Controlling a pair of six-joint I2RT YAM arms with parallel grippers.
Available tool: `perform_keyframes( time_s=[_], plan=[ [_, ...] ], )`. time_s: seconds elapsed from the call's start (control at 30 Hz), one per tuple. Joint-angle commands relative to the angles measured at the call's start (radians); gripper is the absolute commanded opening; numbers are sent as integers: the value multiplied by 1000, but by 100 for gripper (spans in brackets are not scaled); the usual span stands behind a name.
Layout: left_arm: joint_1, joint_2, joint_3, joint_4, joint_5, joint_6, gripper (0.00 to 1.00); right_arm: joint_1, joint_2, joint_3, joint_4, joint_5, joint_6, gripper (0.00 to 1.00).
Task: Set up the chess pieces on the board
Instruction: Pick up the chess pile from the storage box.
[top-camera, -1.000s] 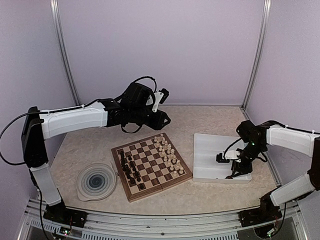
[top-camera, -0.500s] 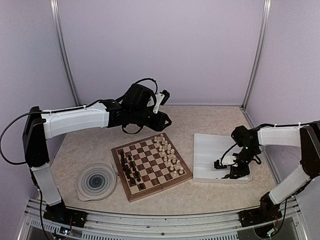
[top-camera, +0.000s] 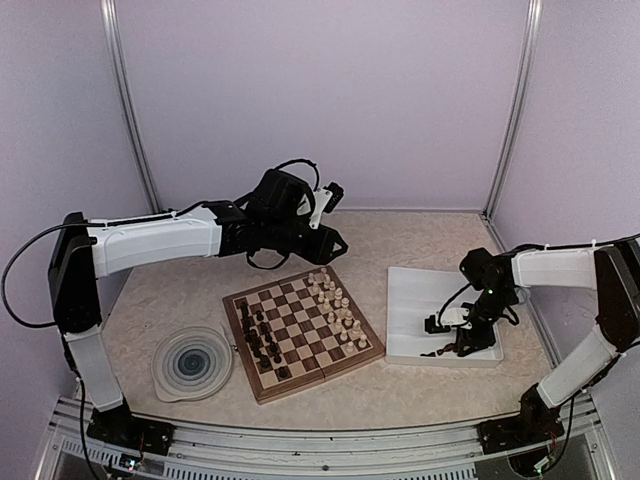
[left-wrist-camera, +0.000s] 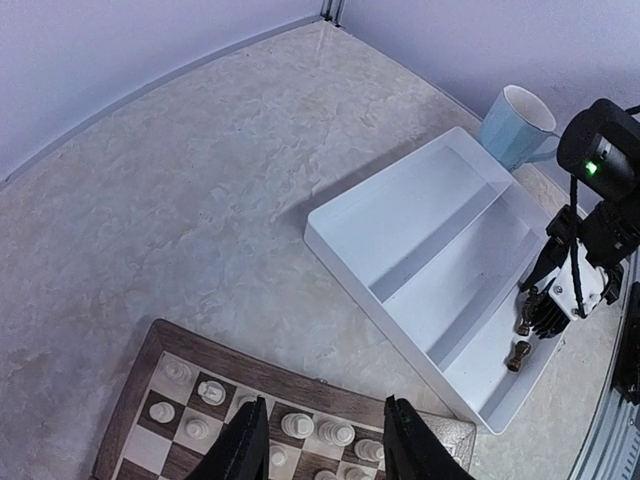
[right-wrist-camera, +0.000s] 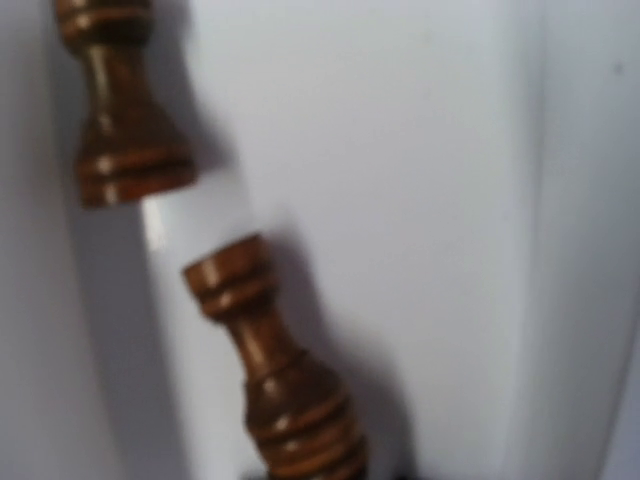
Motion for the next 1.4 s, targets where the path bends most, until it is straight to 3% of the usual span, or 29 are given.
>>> perform_keyframes(
  time_s=[0.0, 0.1, 0.37, 0.67, 0.9, 1.23, 1.37],
  plan=[
    [0, 23, 25, 29, 33, 2, 40, -6, 15, 24, 15, -56, -18, 35],
    [1, 30, 37, 27, 44, 3, 40, 11, 52, 44, 17, -63, -17, 36],
    [-3, 39, 51, 7, 63, 2, 40, 58, 127, 58, -12, -58, -30, 24],
    [-7, 40, 48, 17, 64, -3, 40, 57, 60, 100, -95, -82, -14, 13],
    [-16, 62, 50, 41, 113, 1, 40, 55, -10, 184, -189, -167, 31, 11],
    [-51, 99, -8, 243, 278, -73, 40, 41, -81, 251, -227, -254, 73, 9],
    [-58, 94, -113, 462, 381, -133, 41, 14, -83, 287, -230, -340, 98, 9]
  ],
)
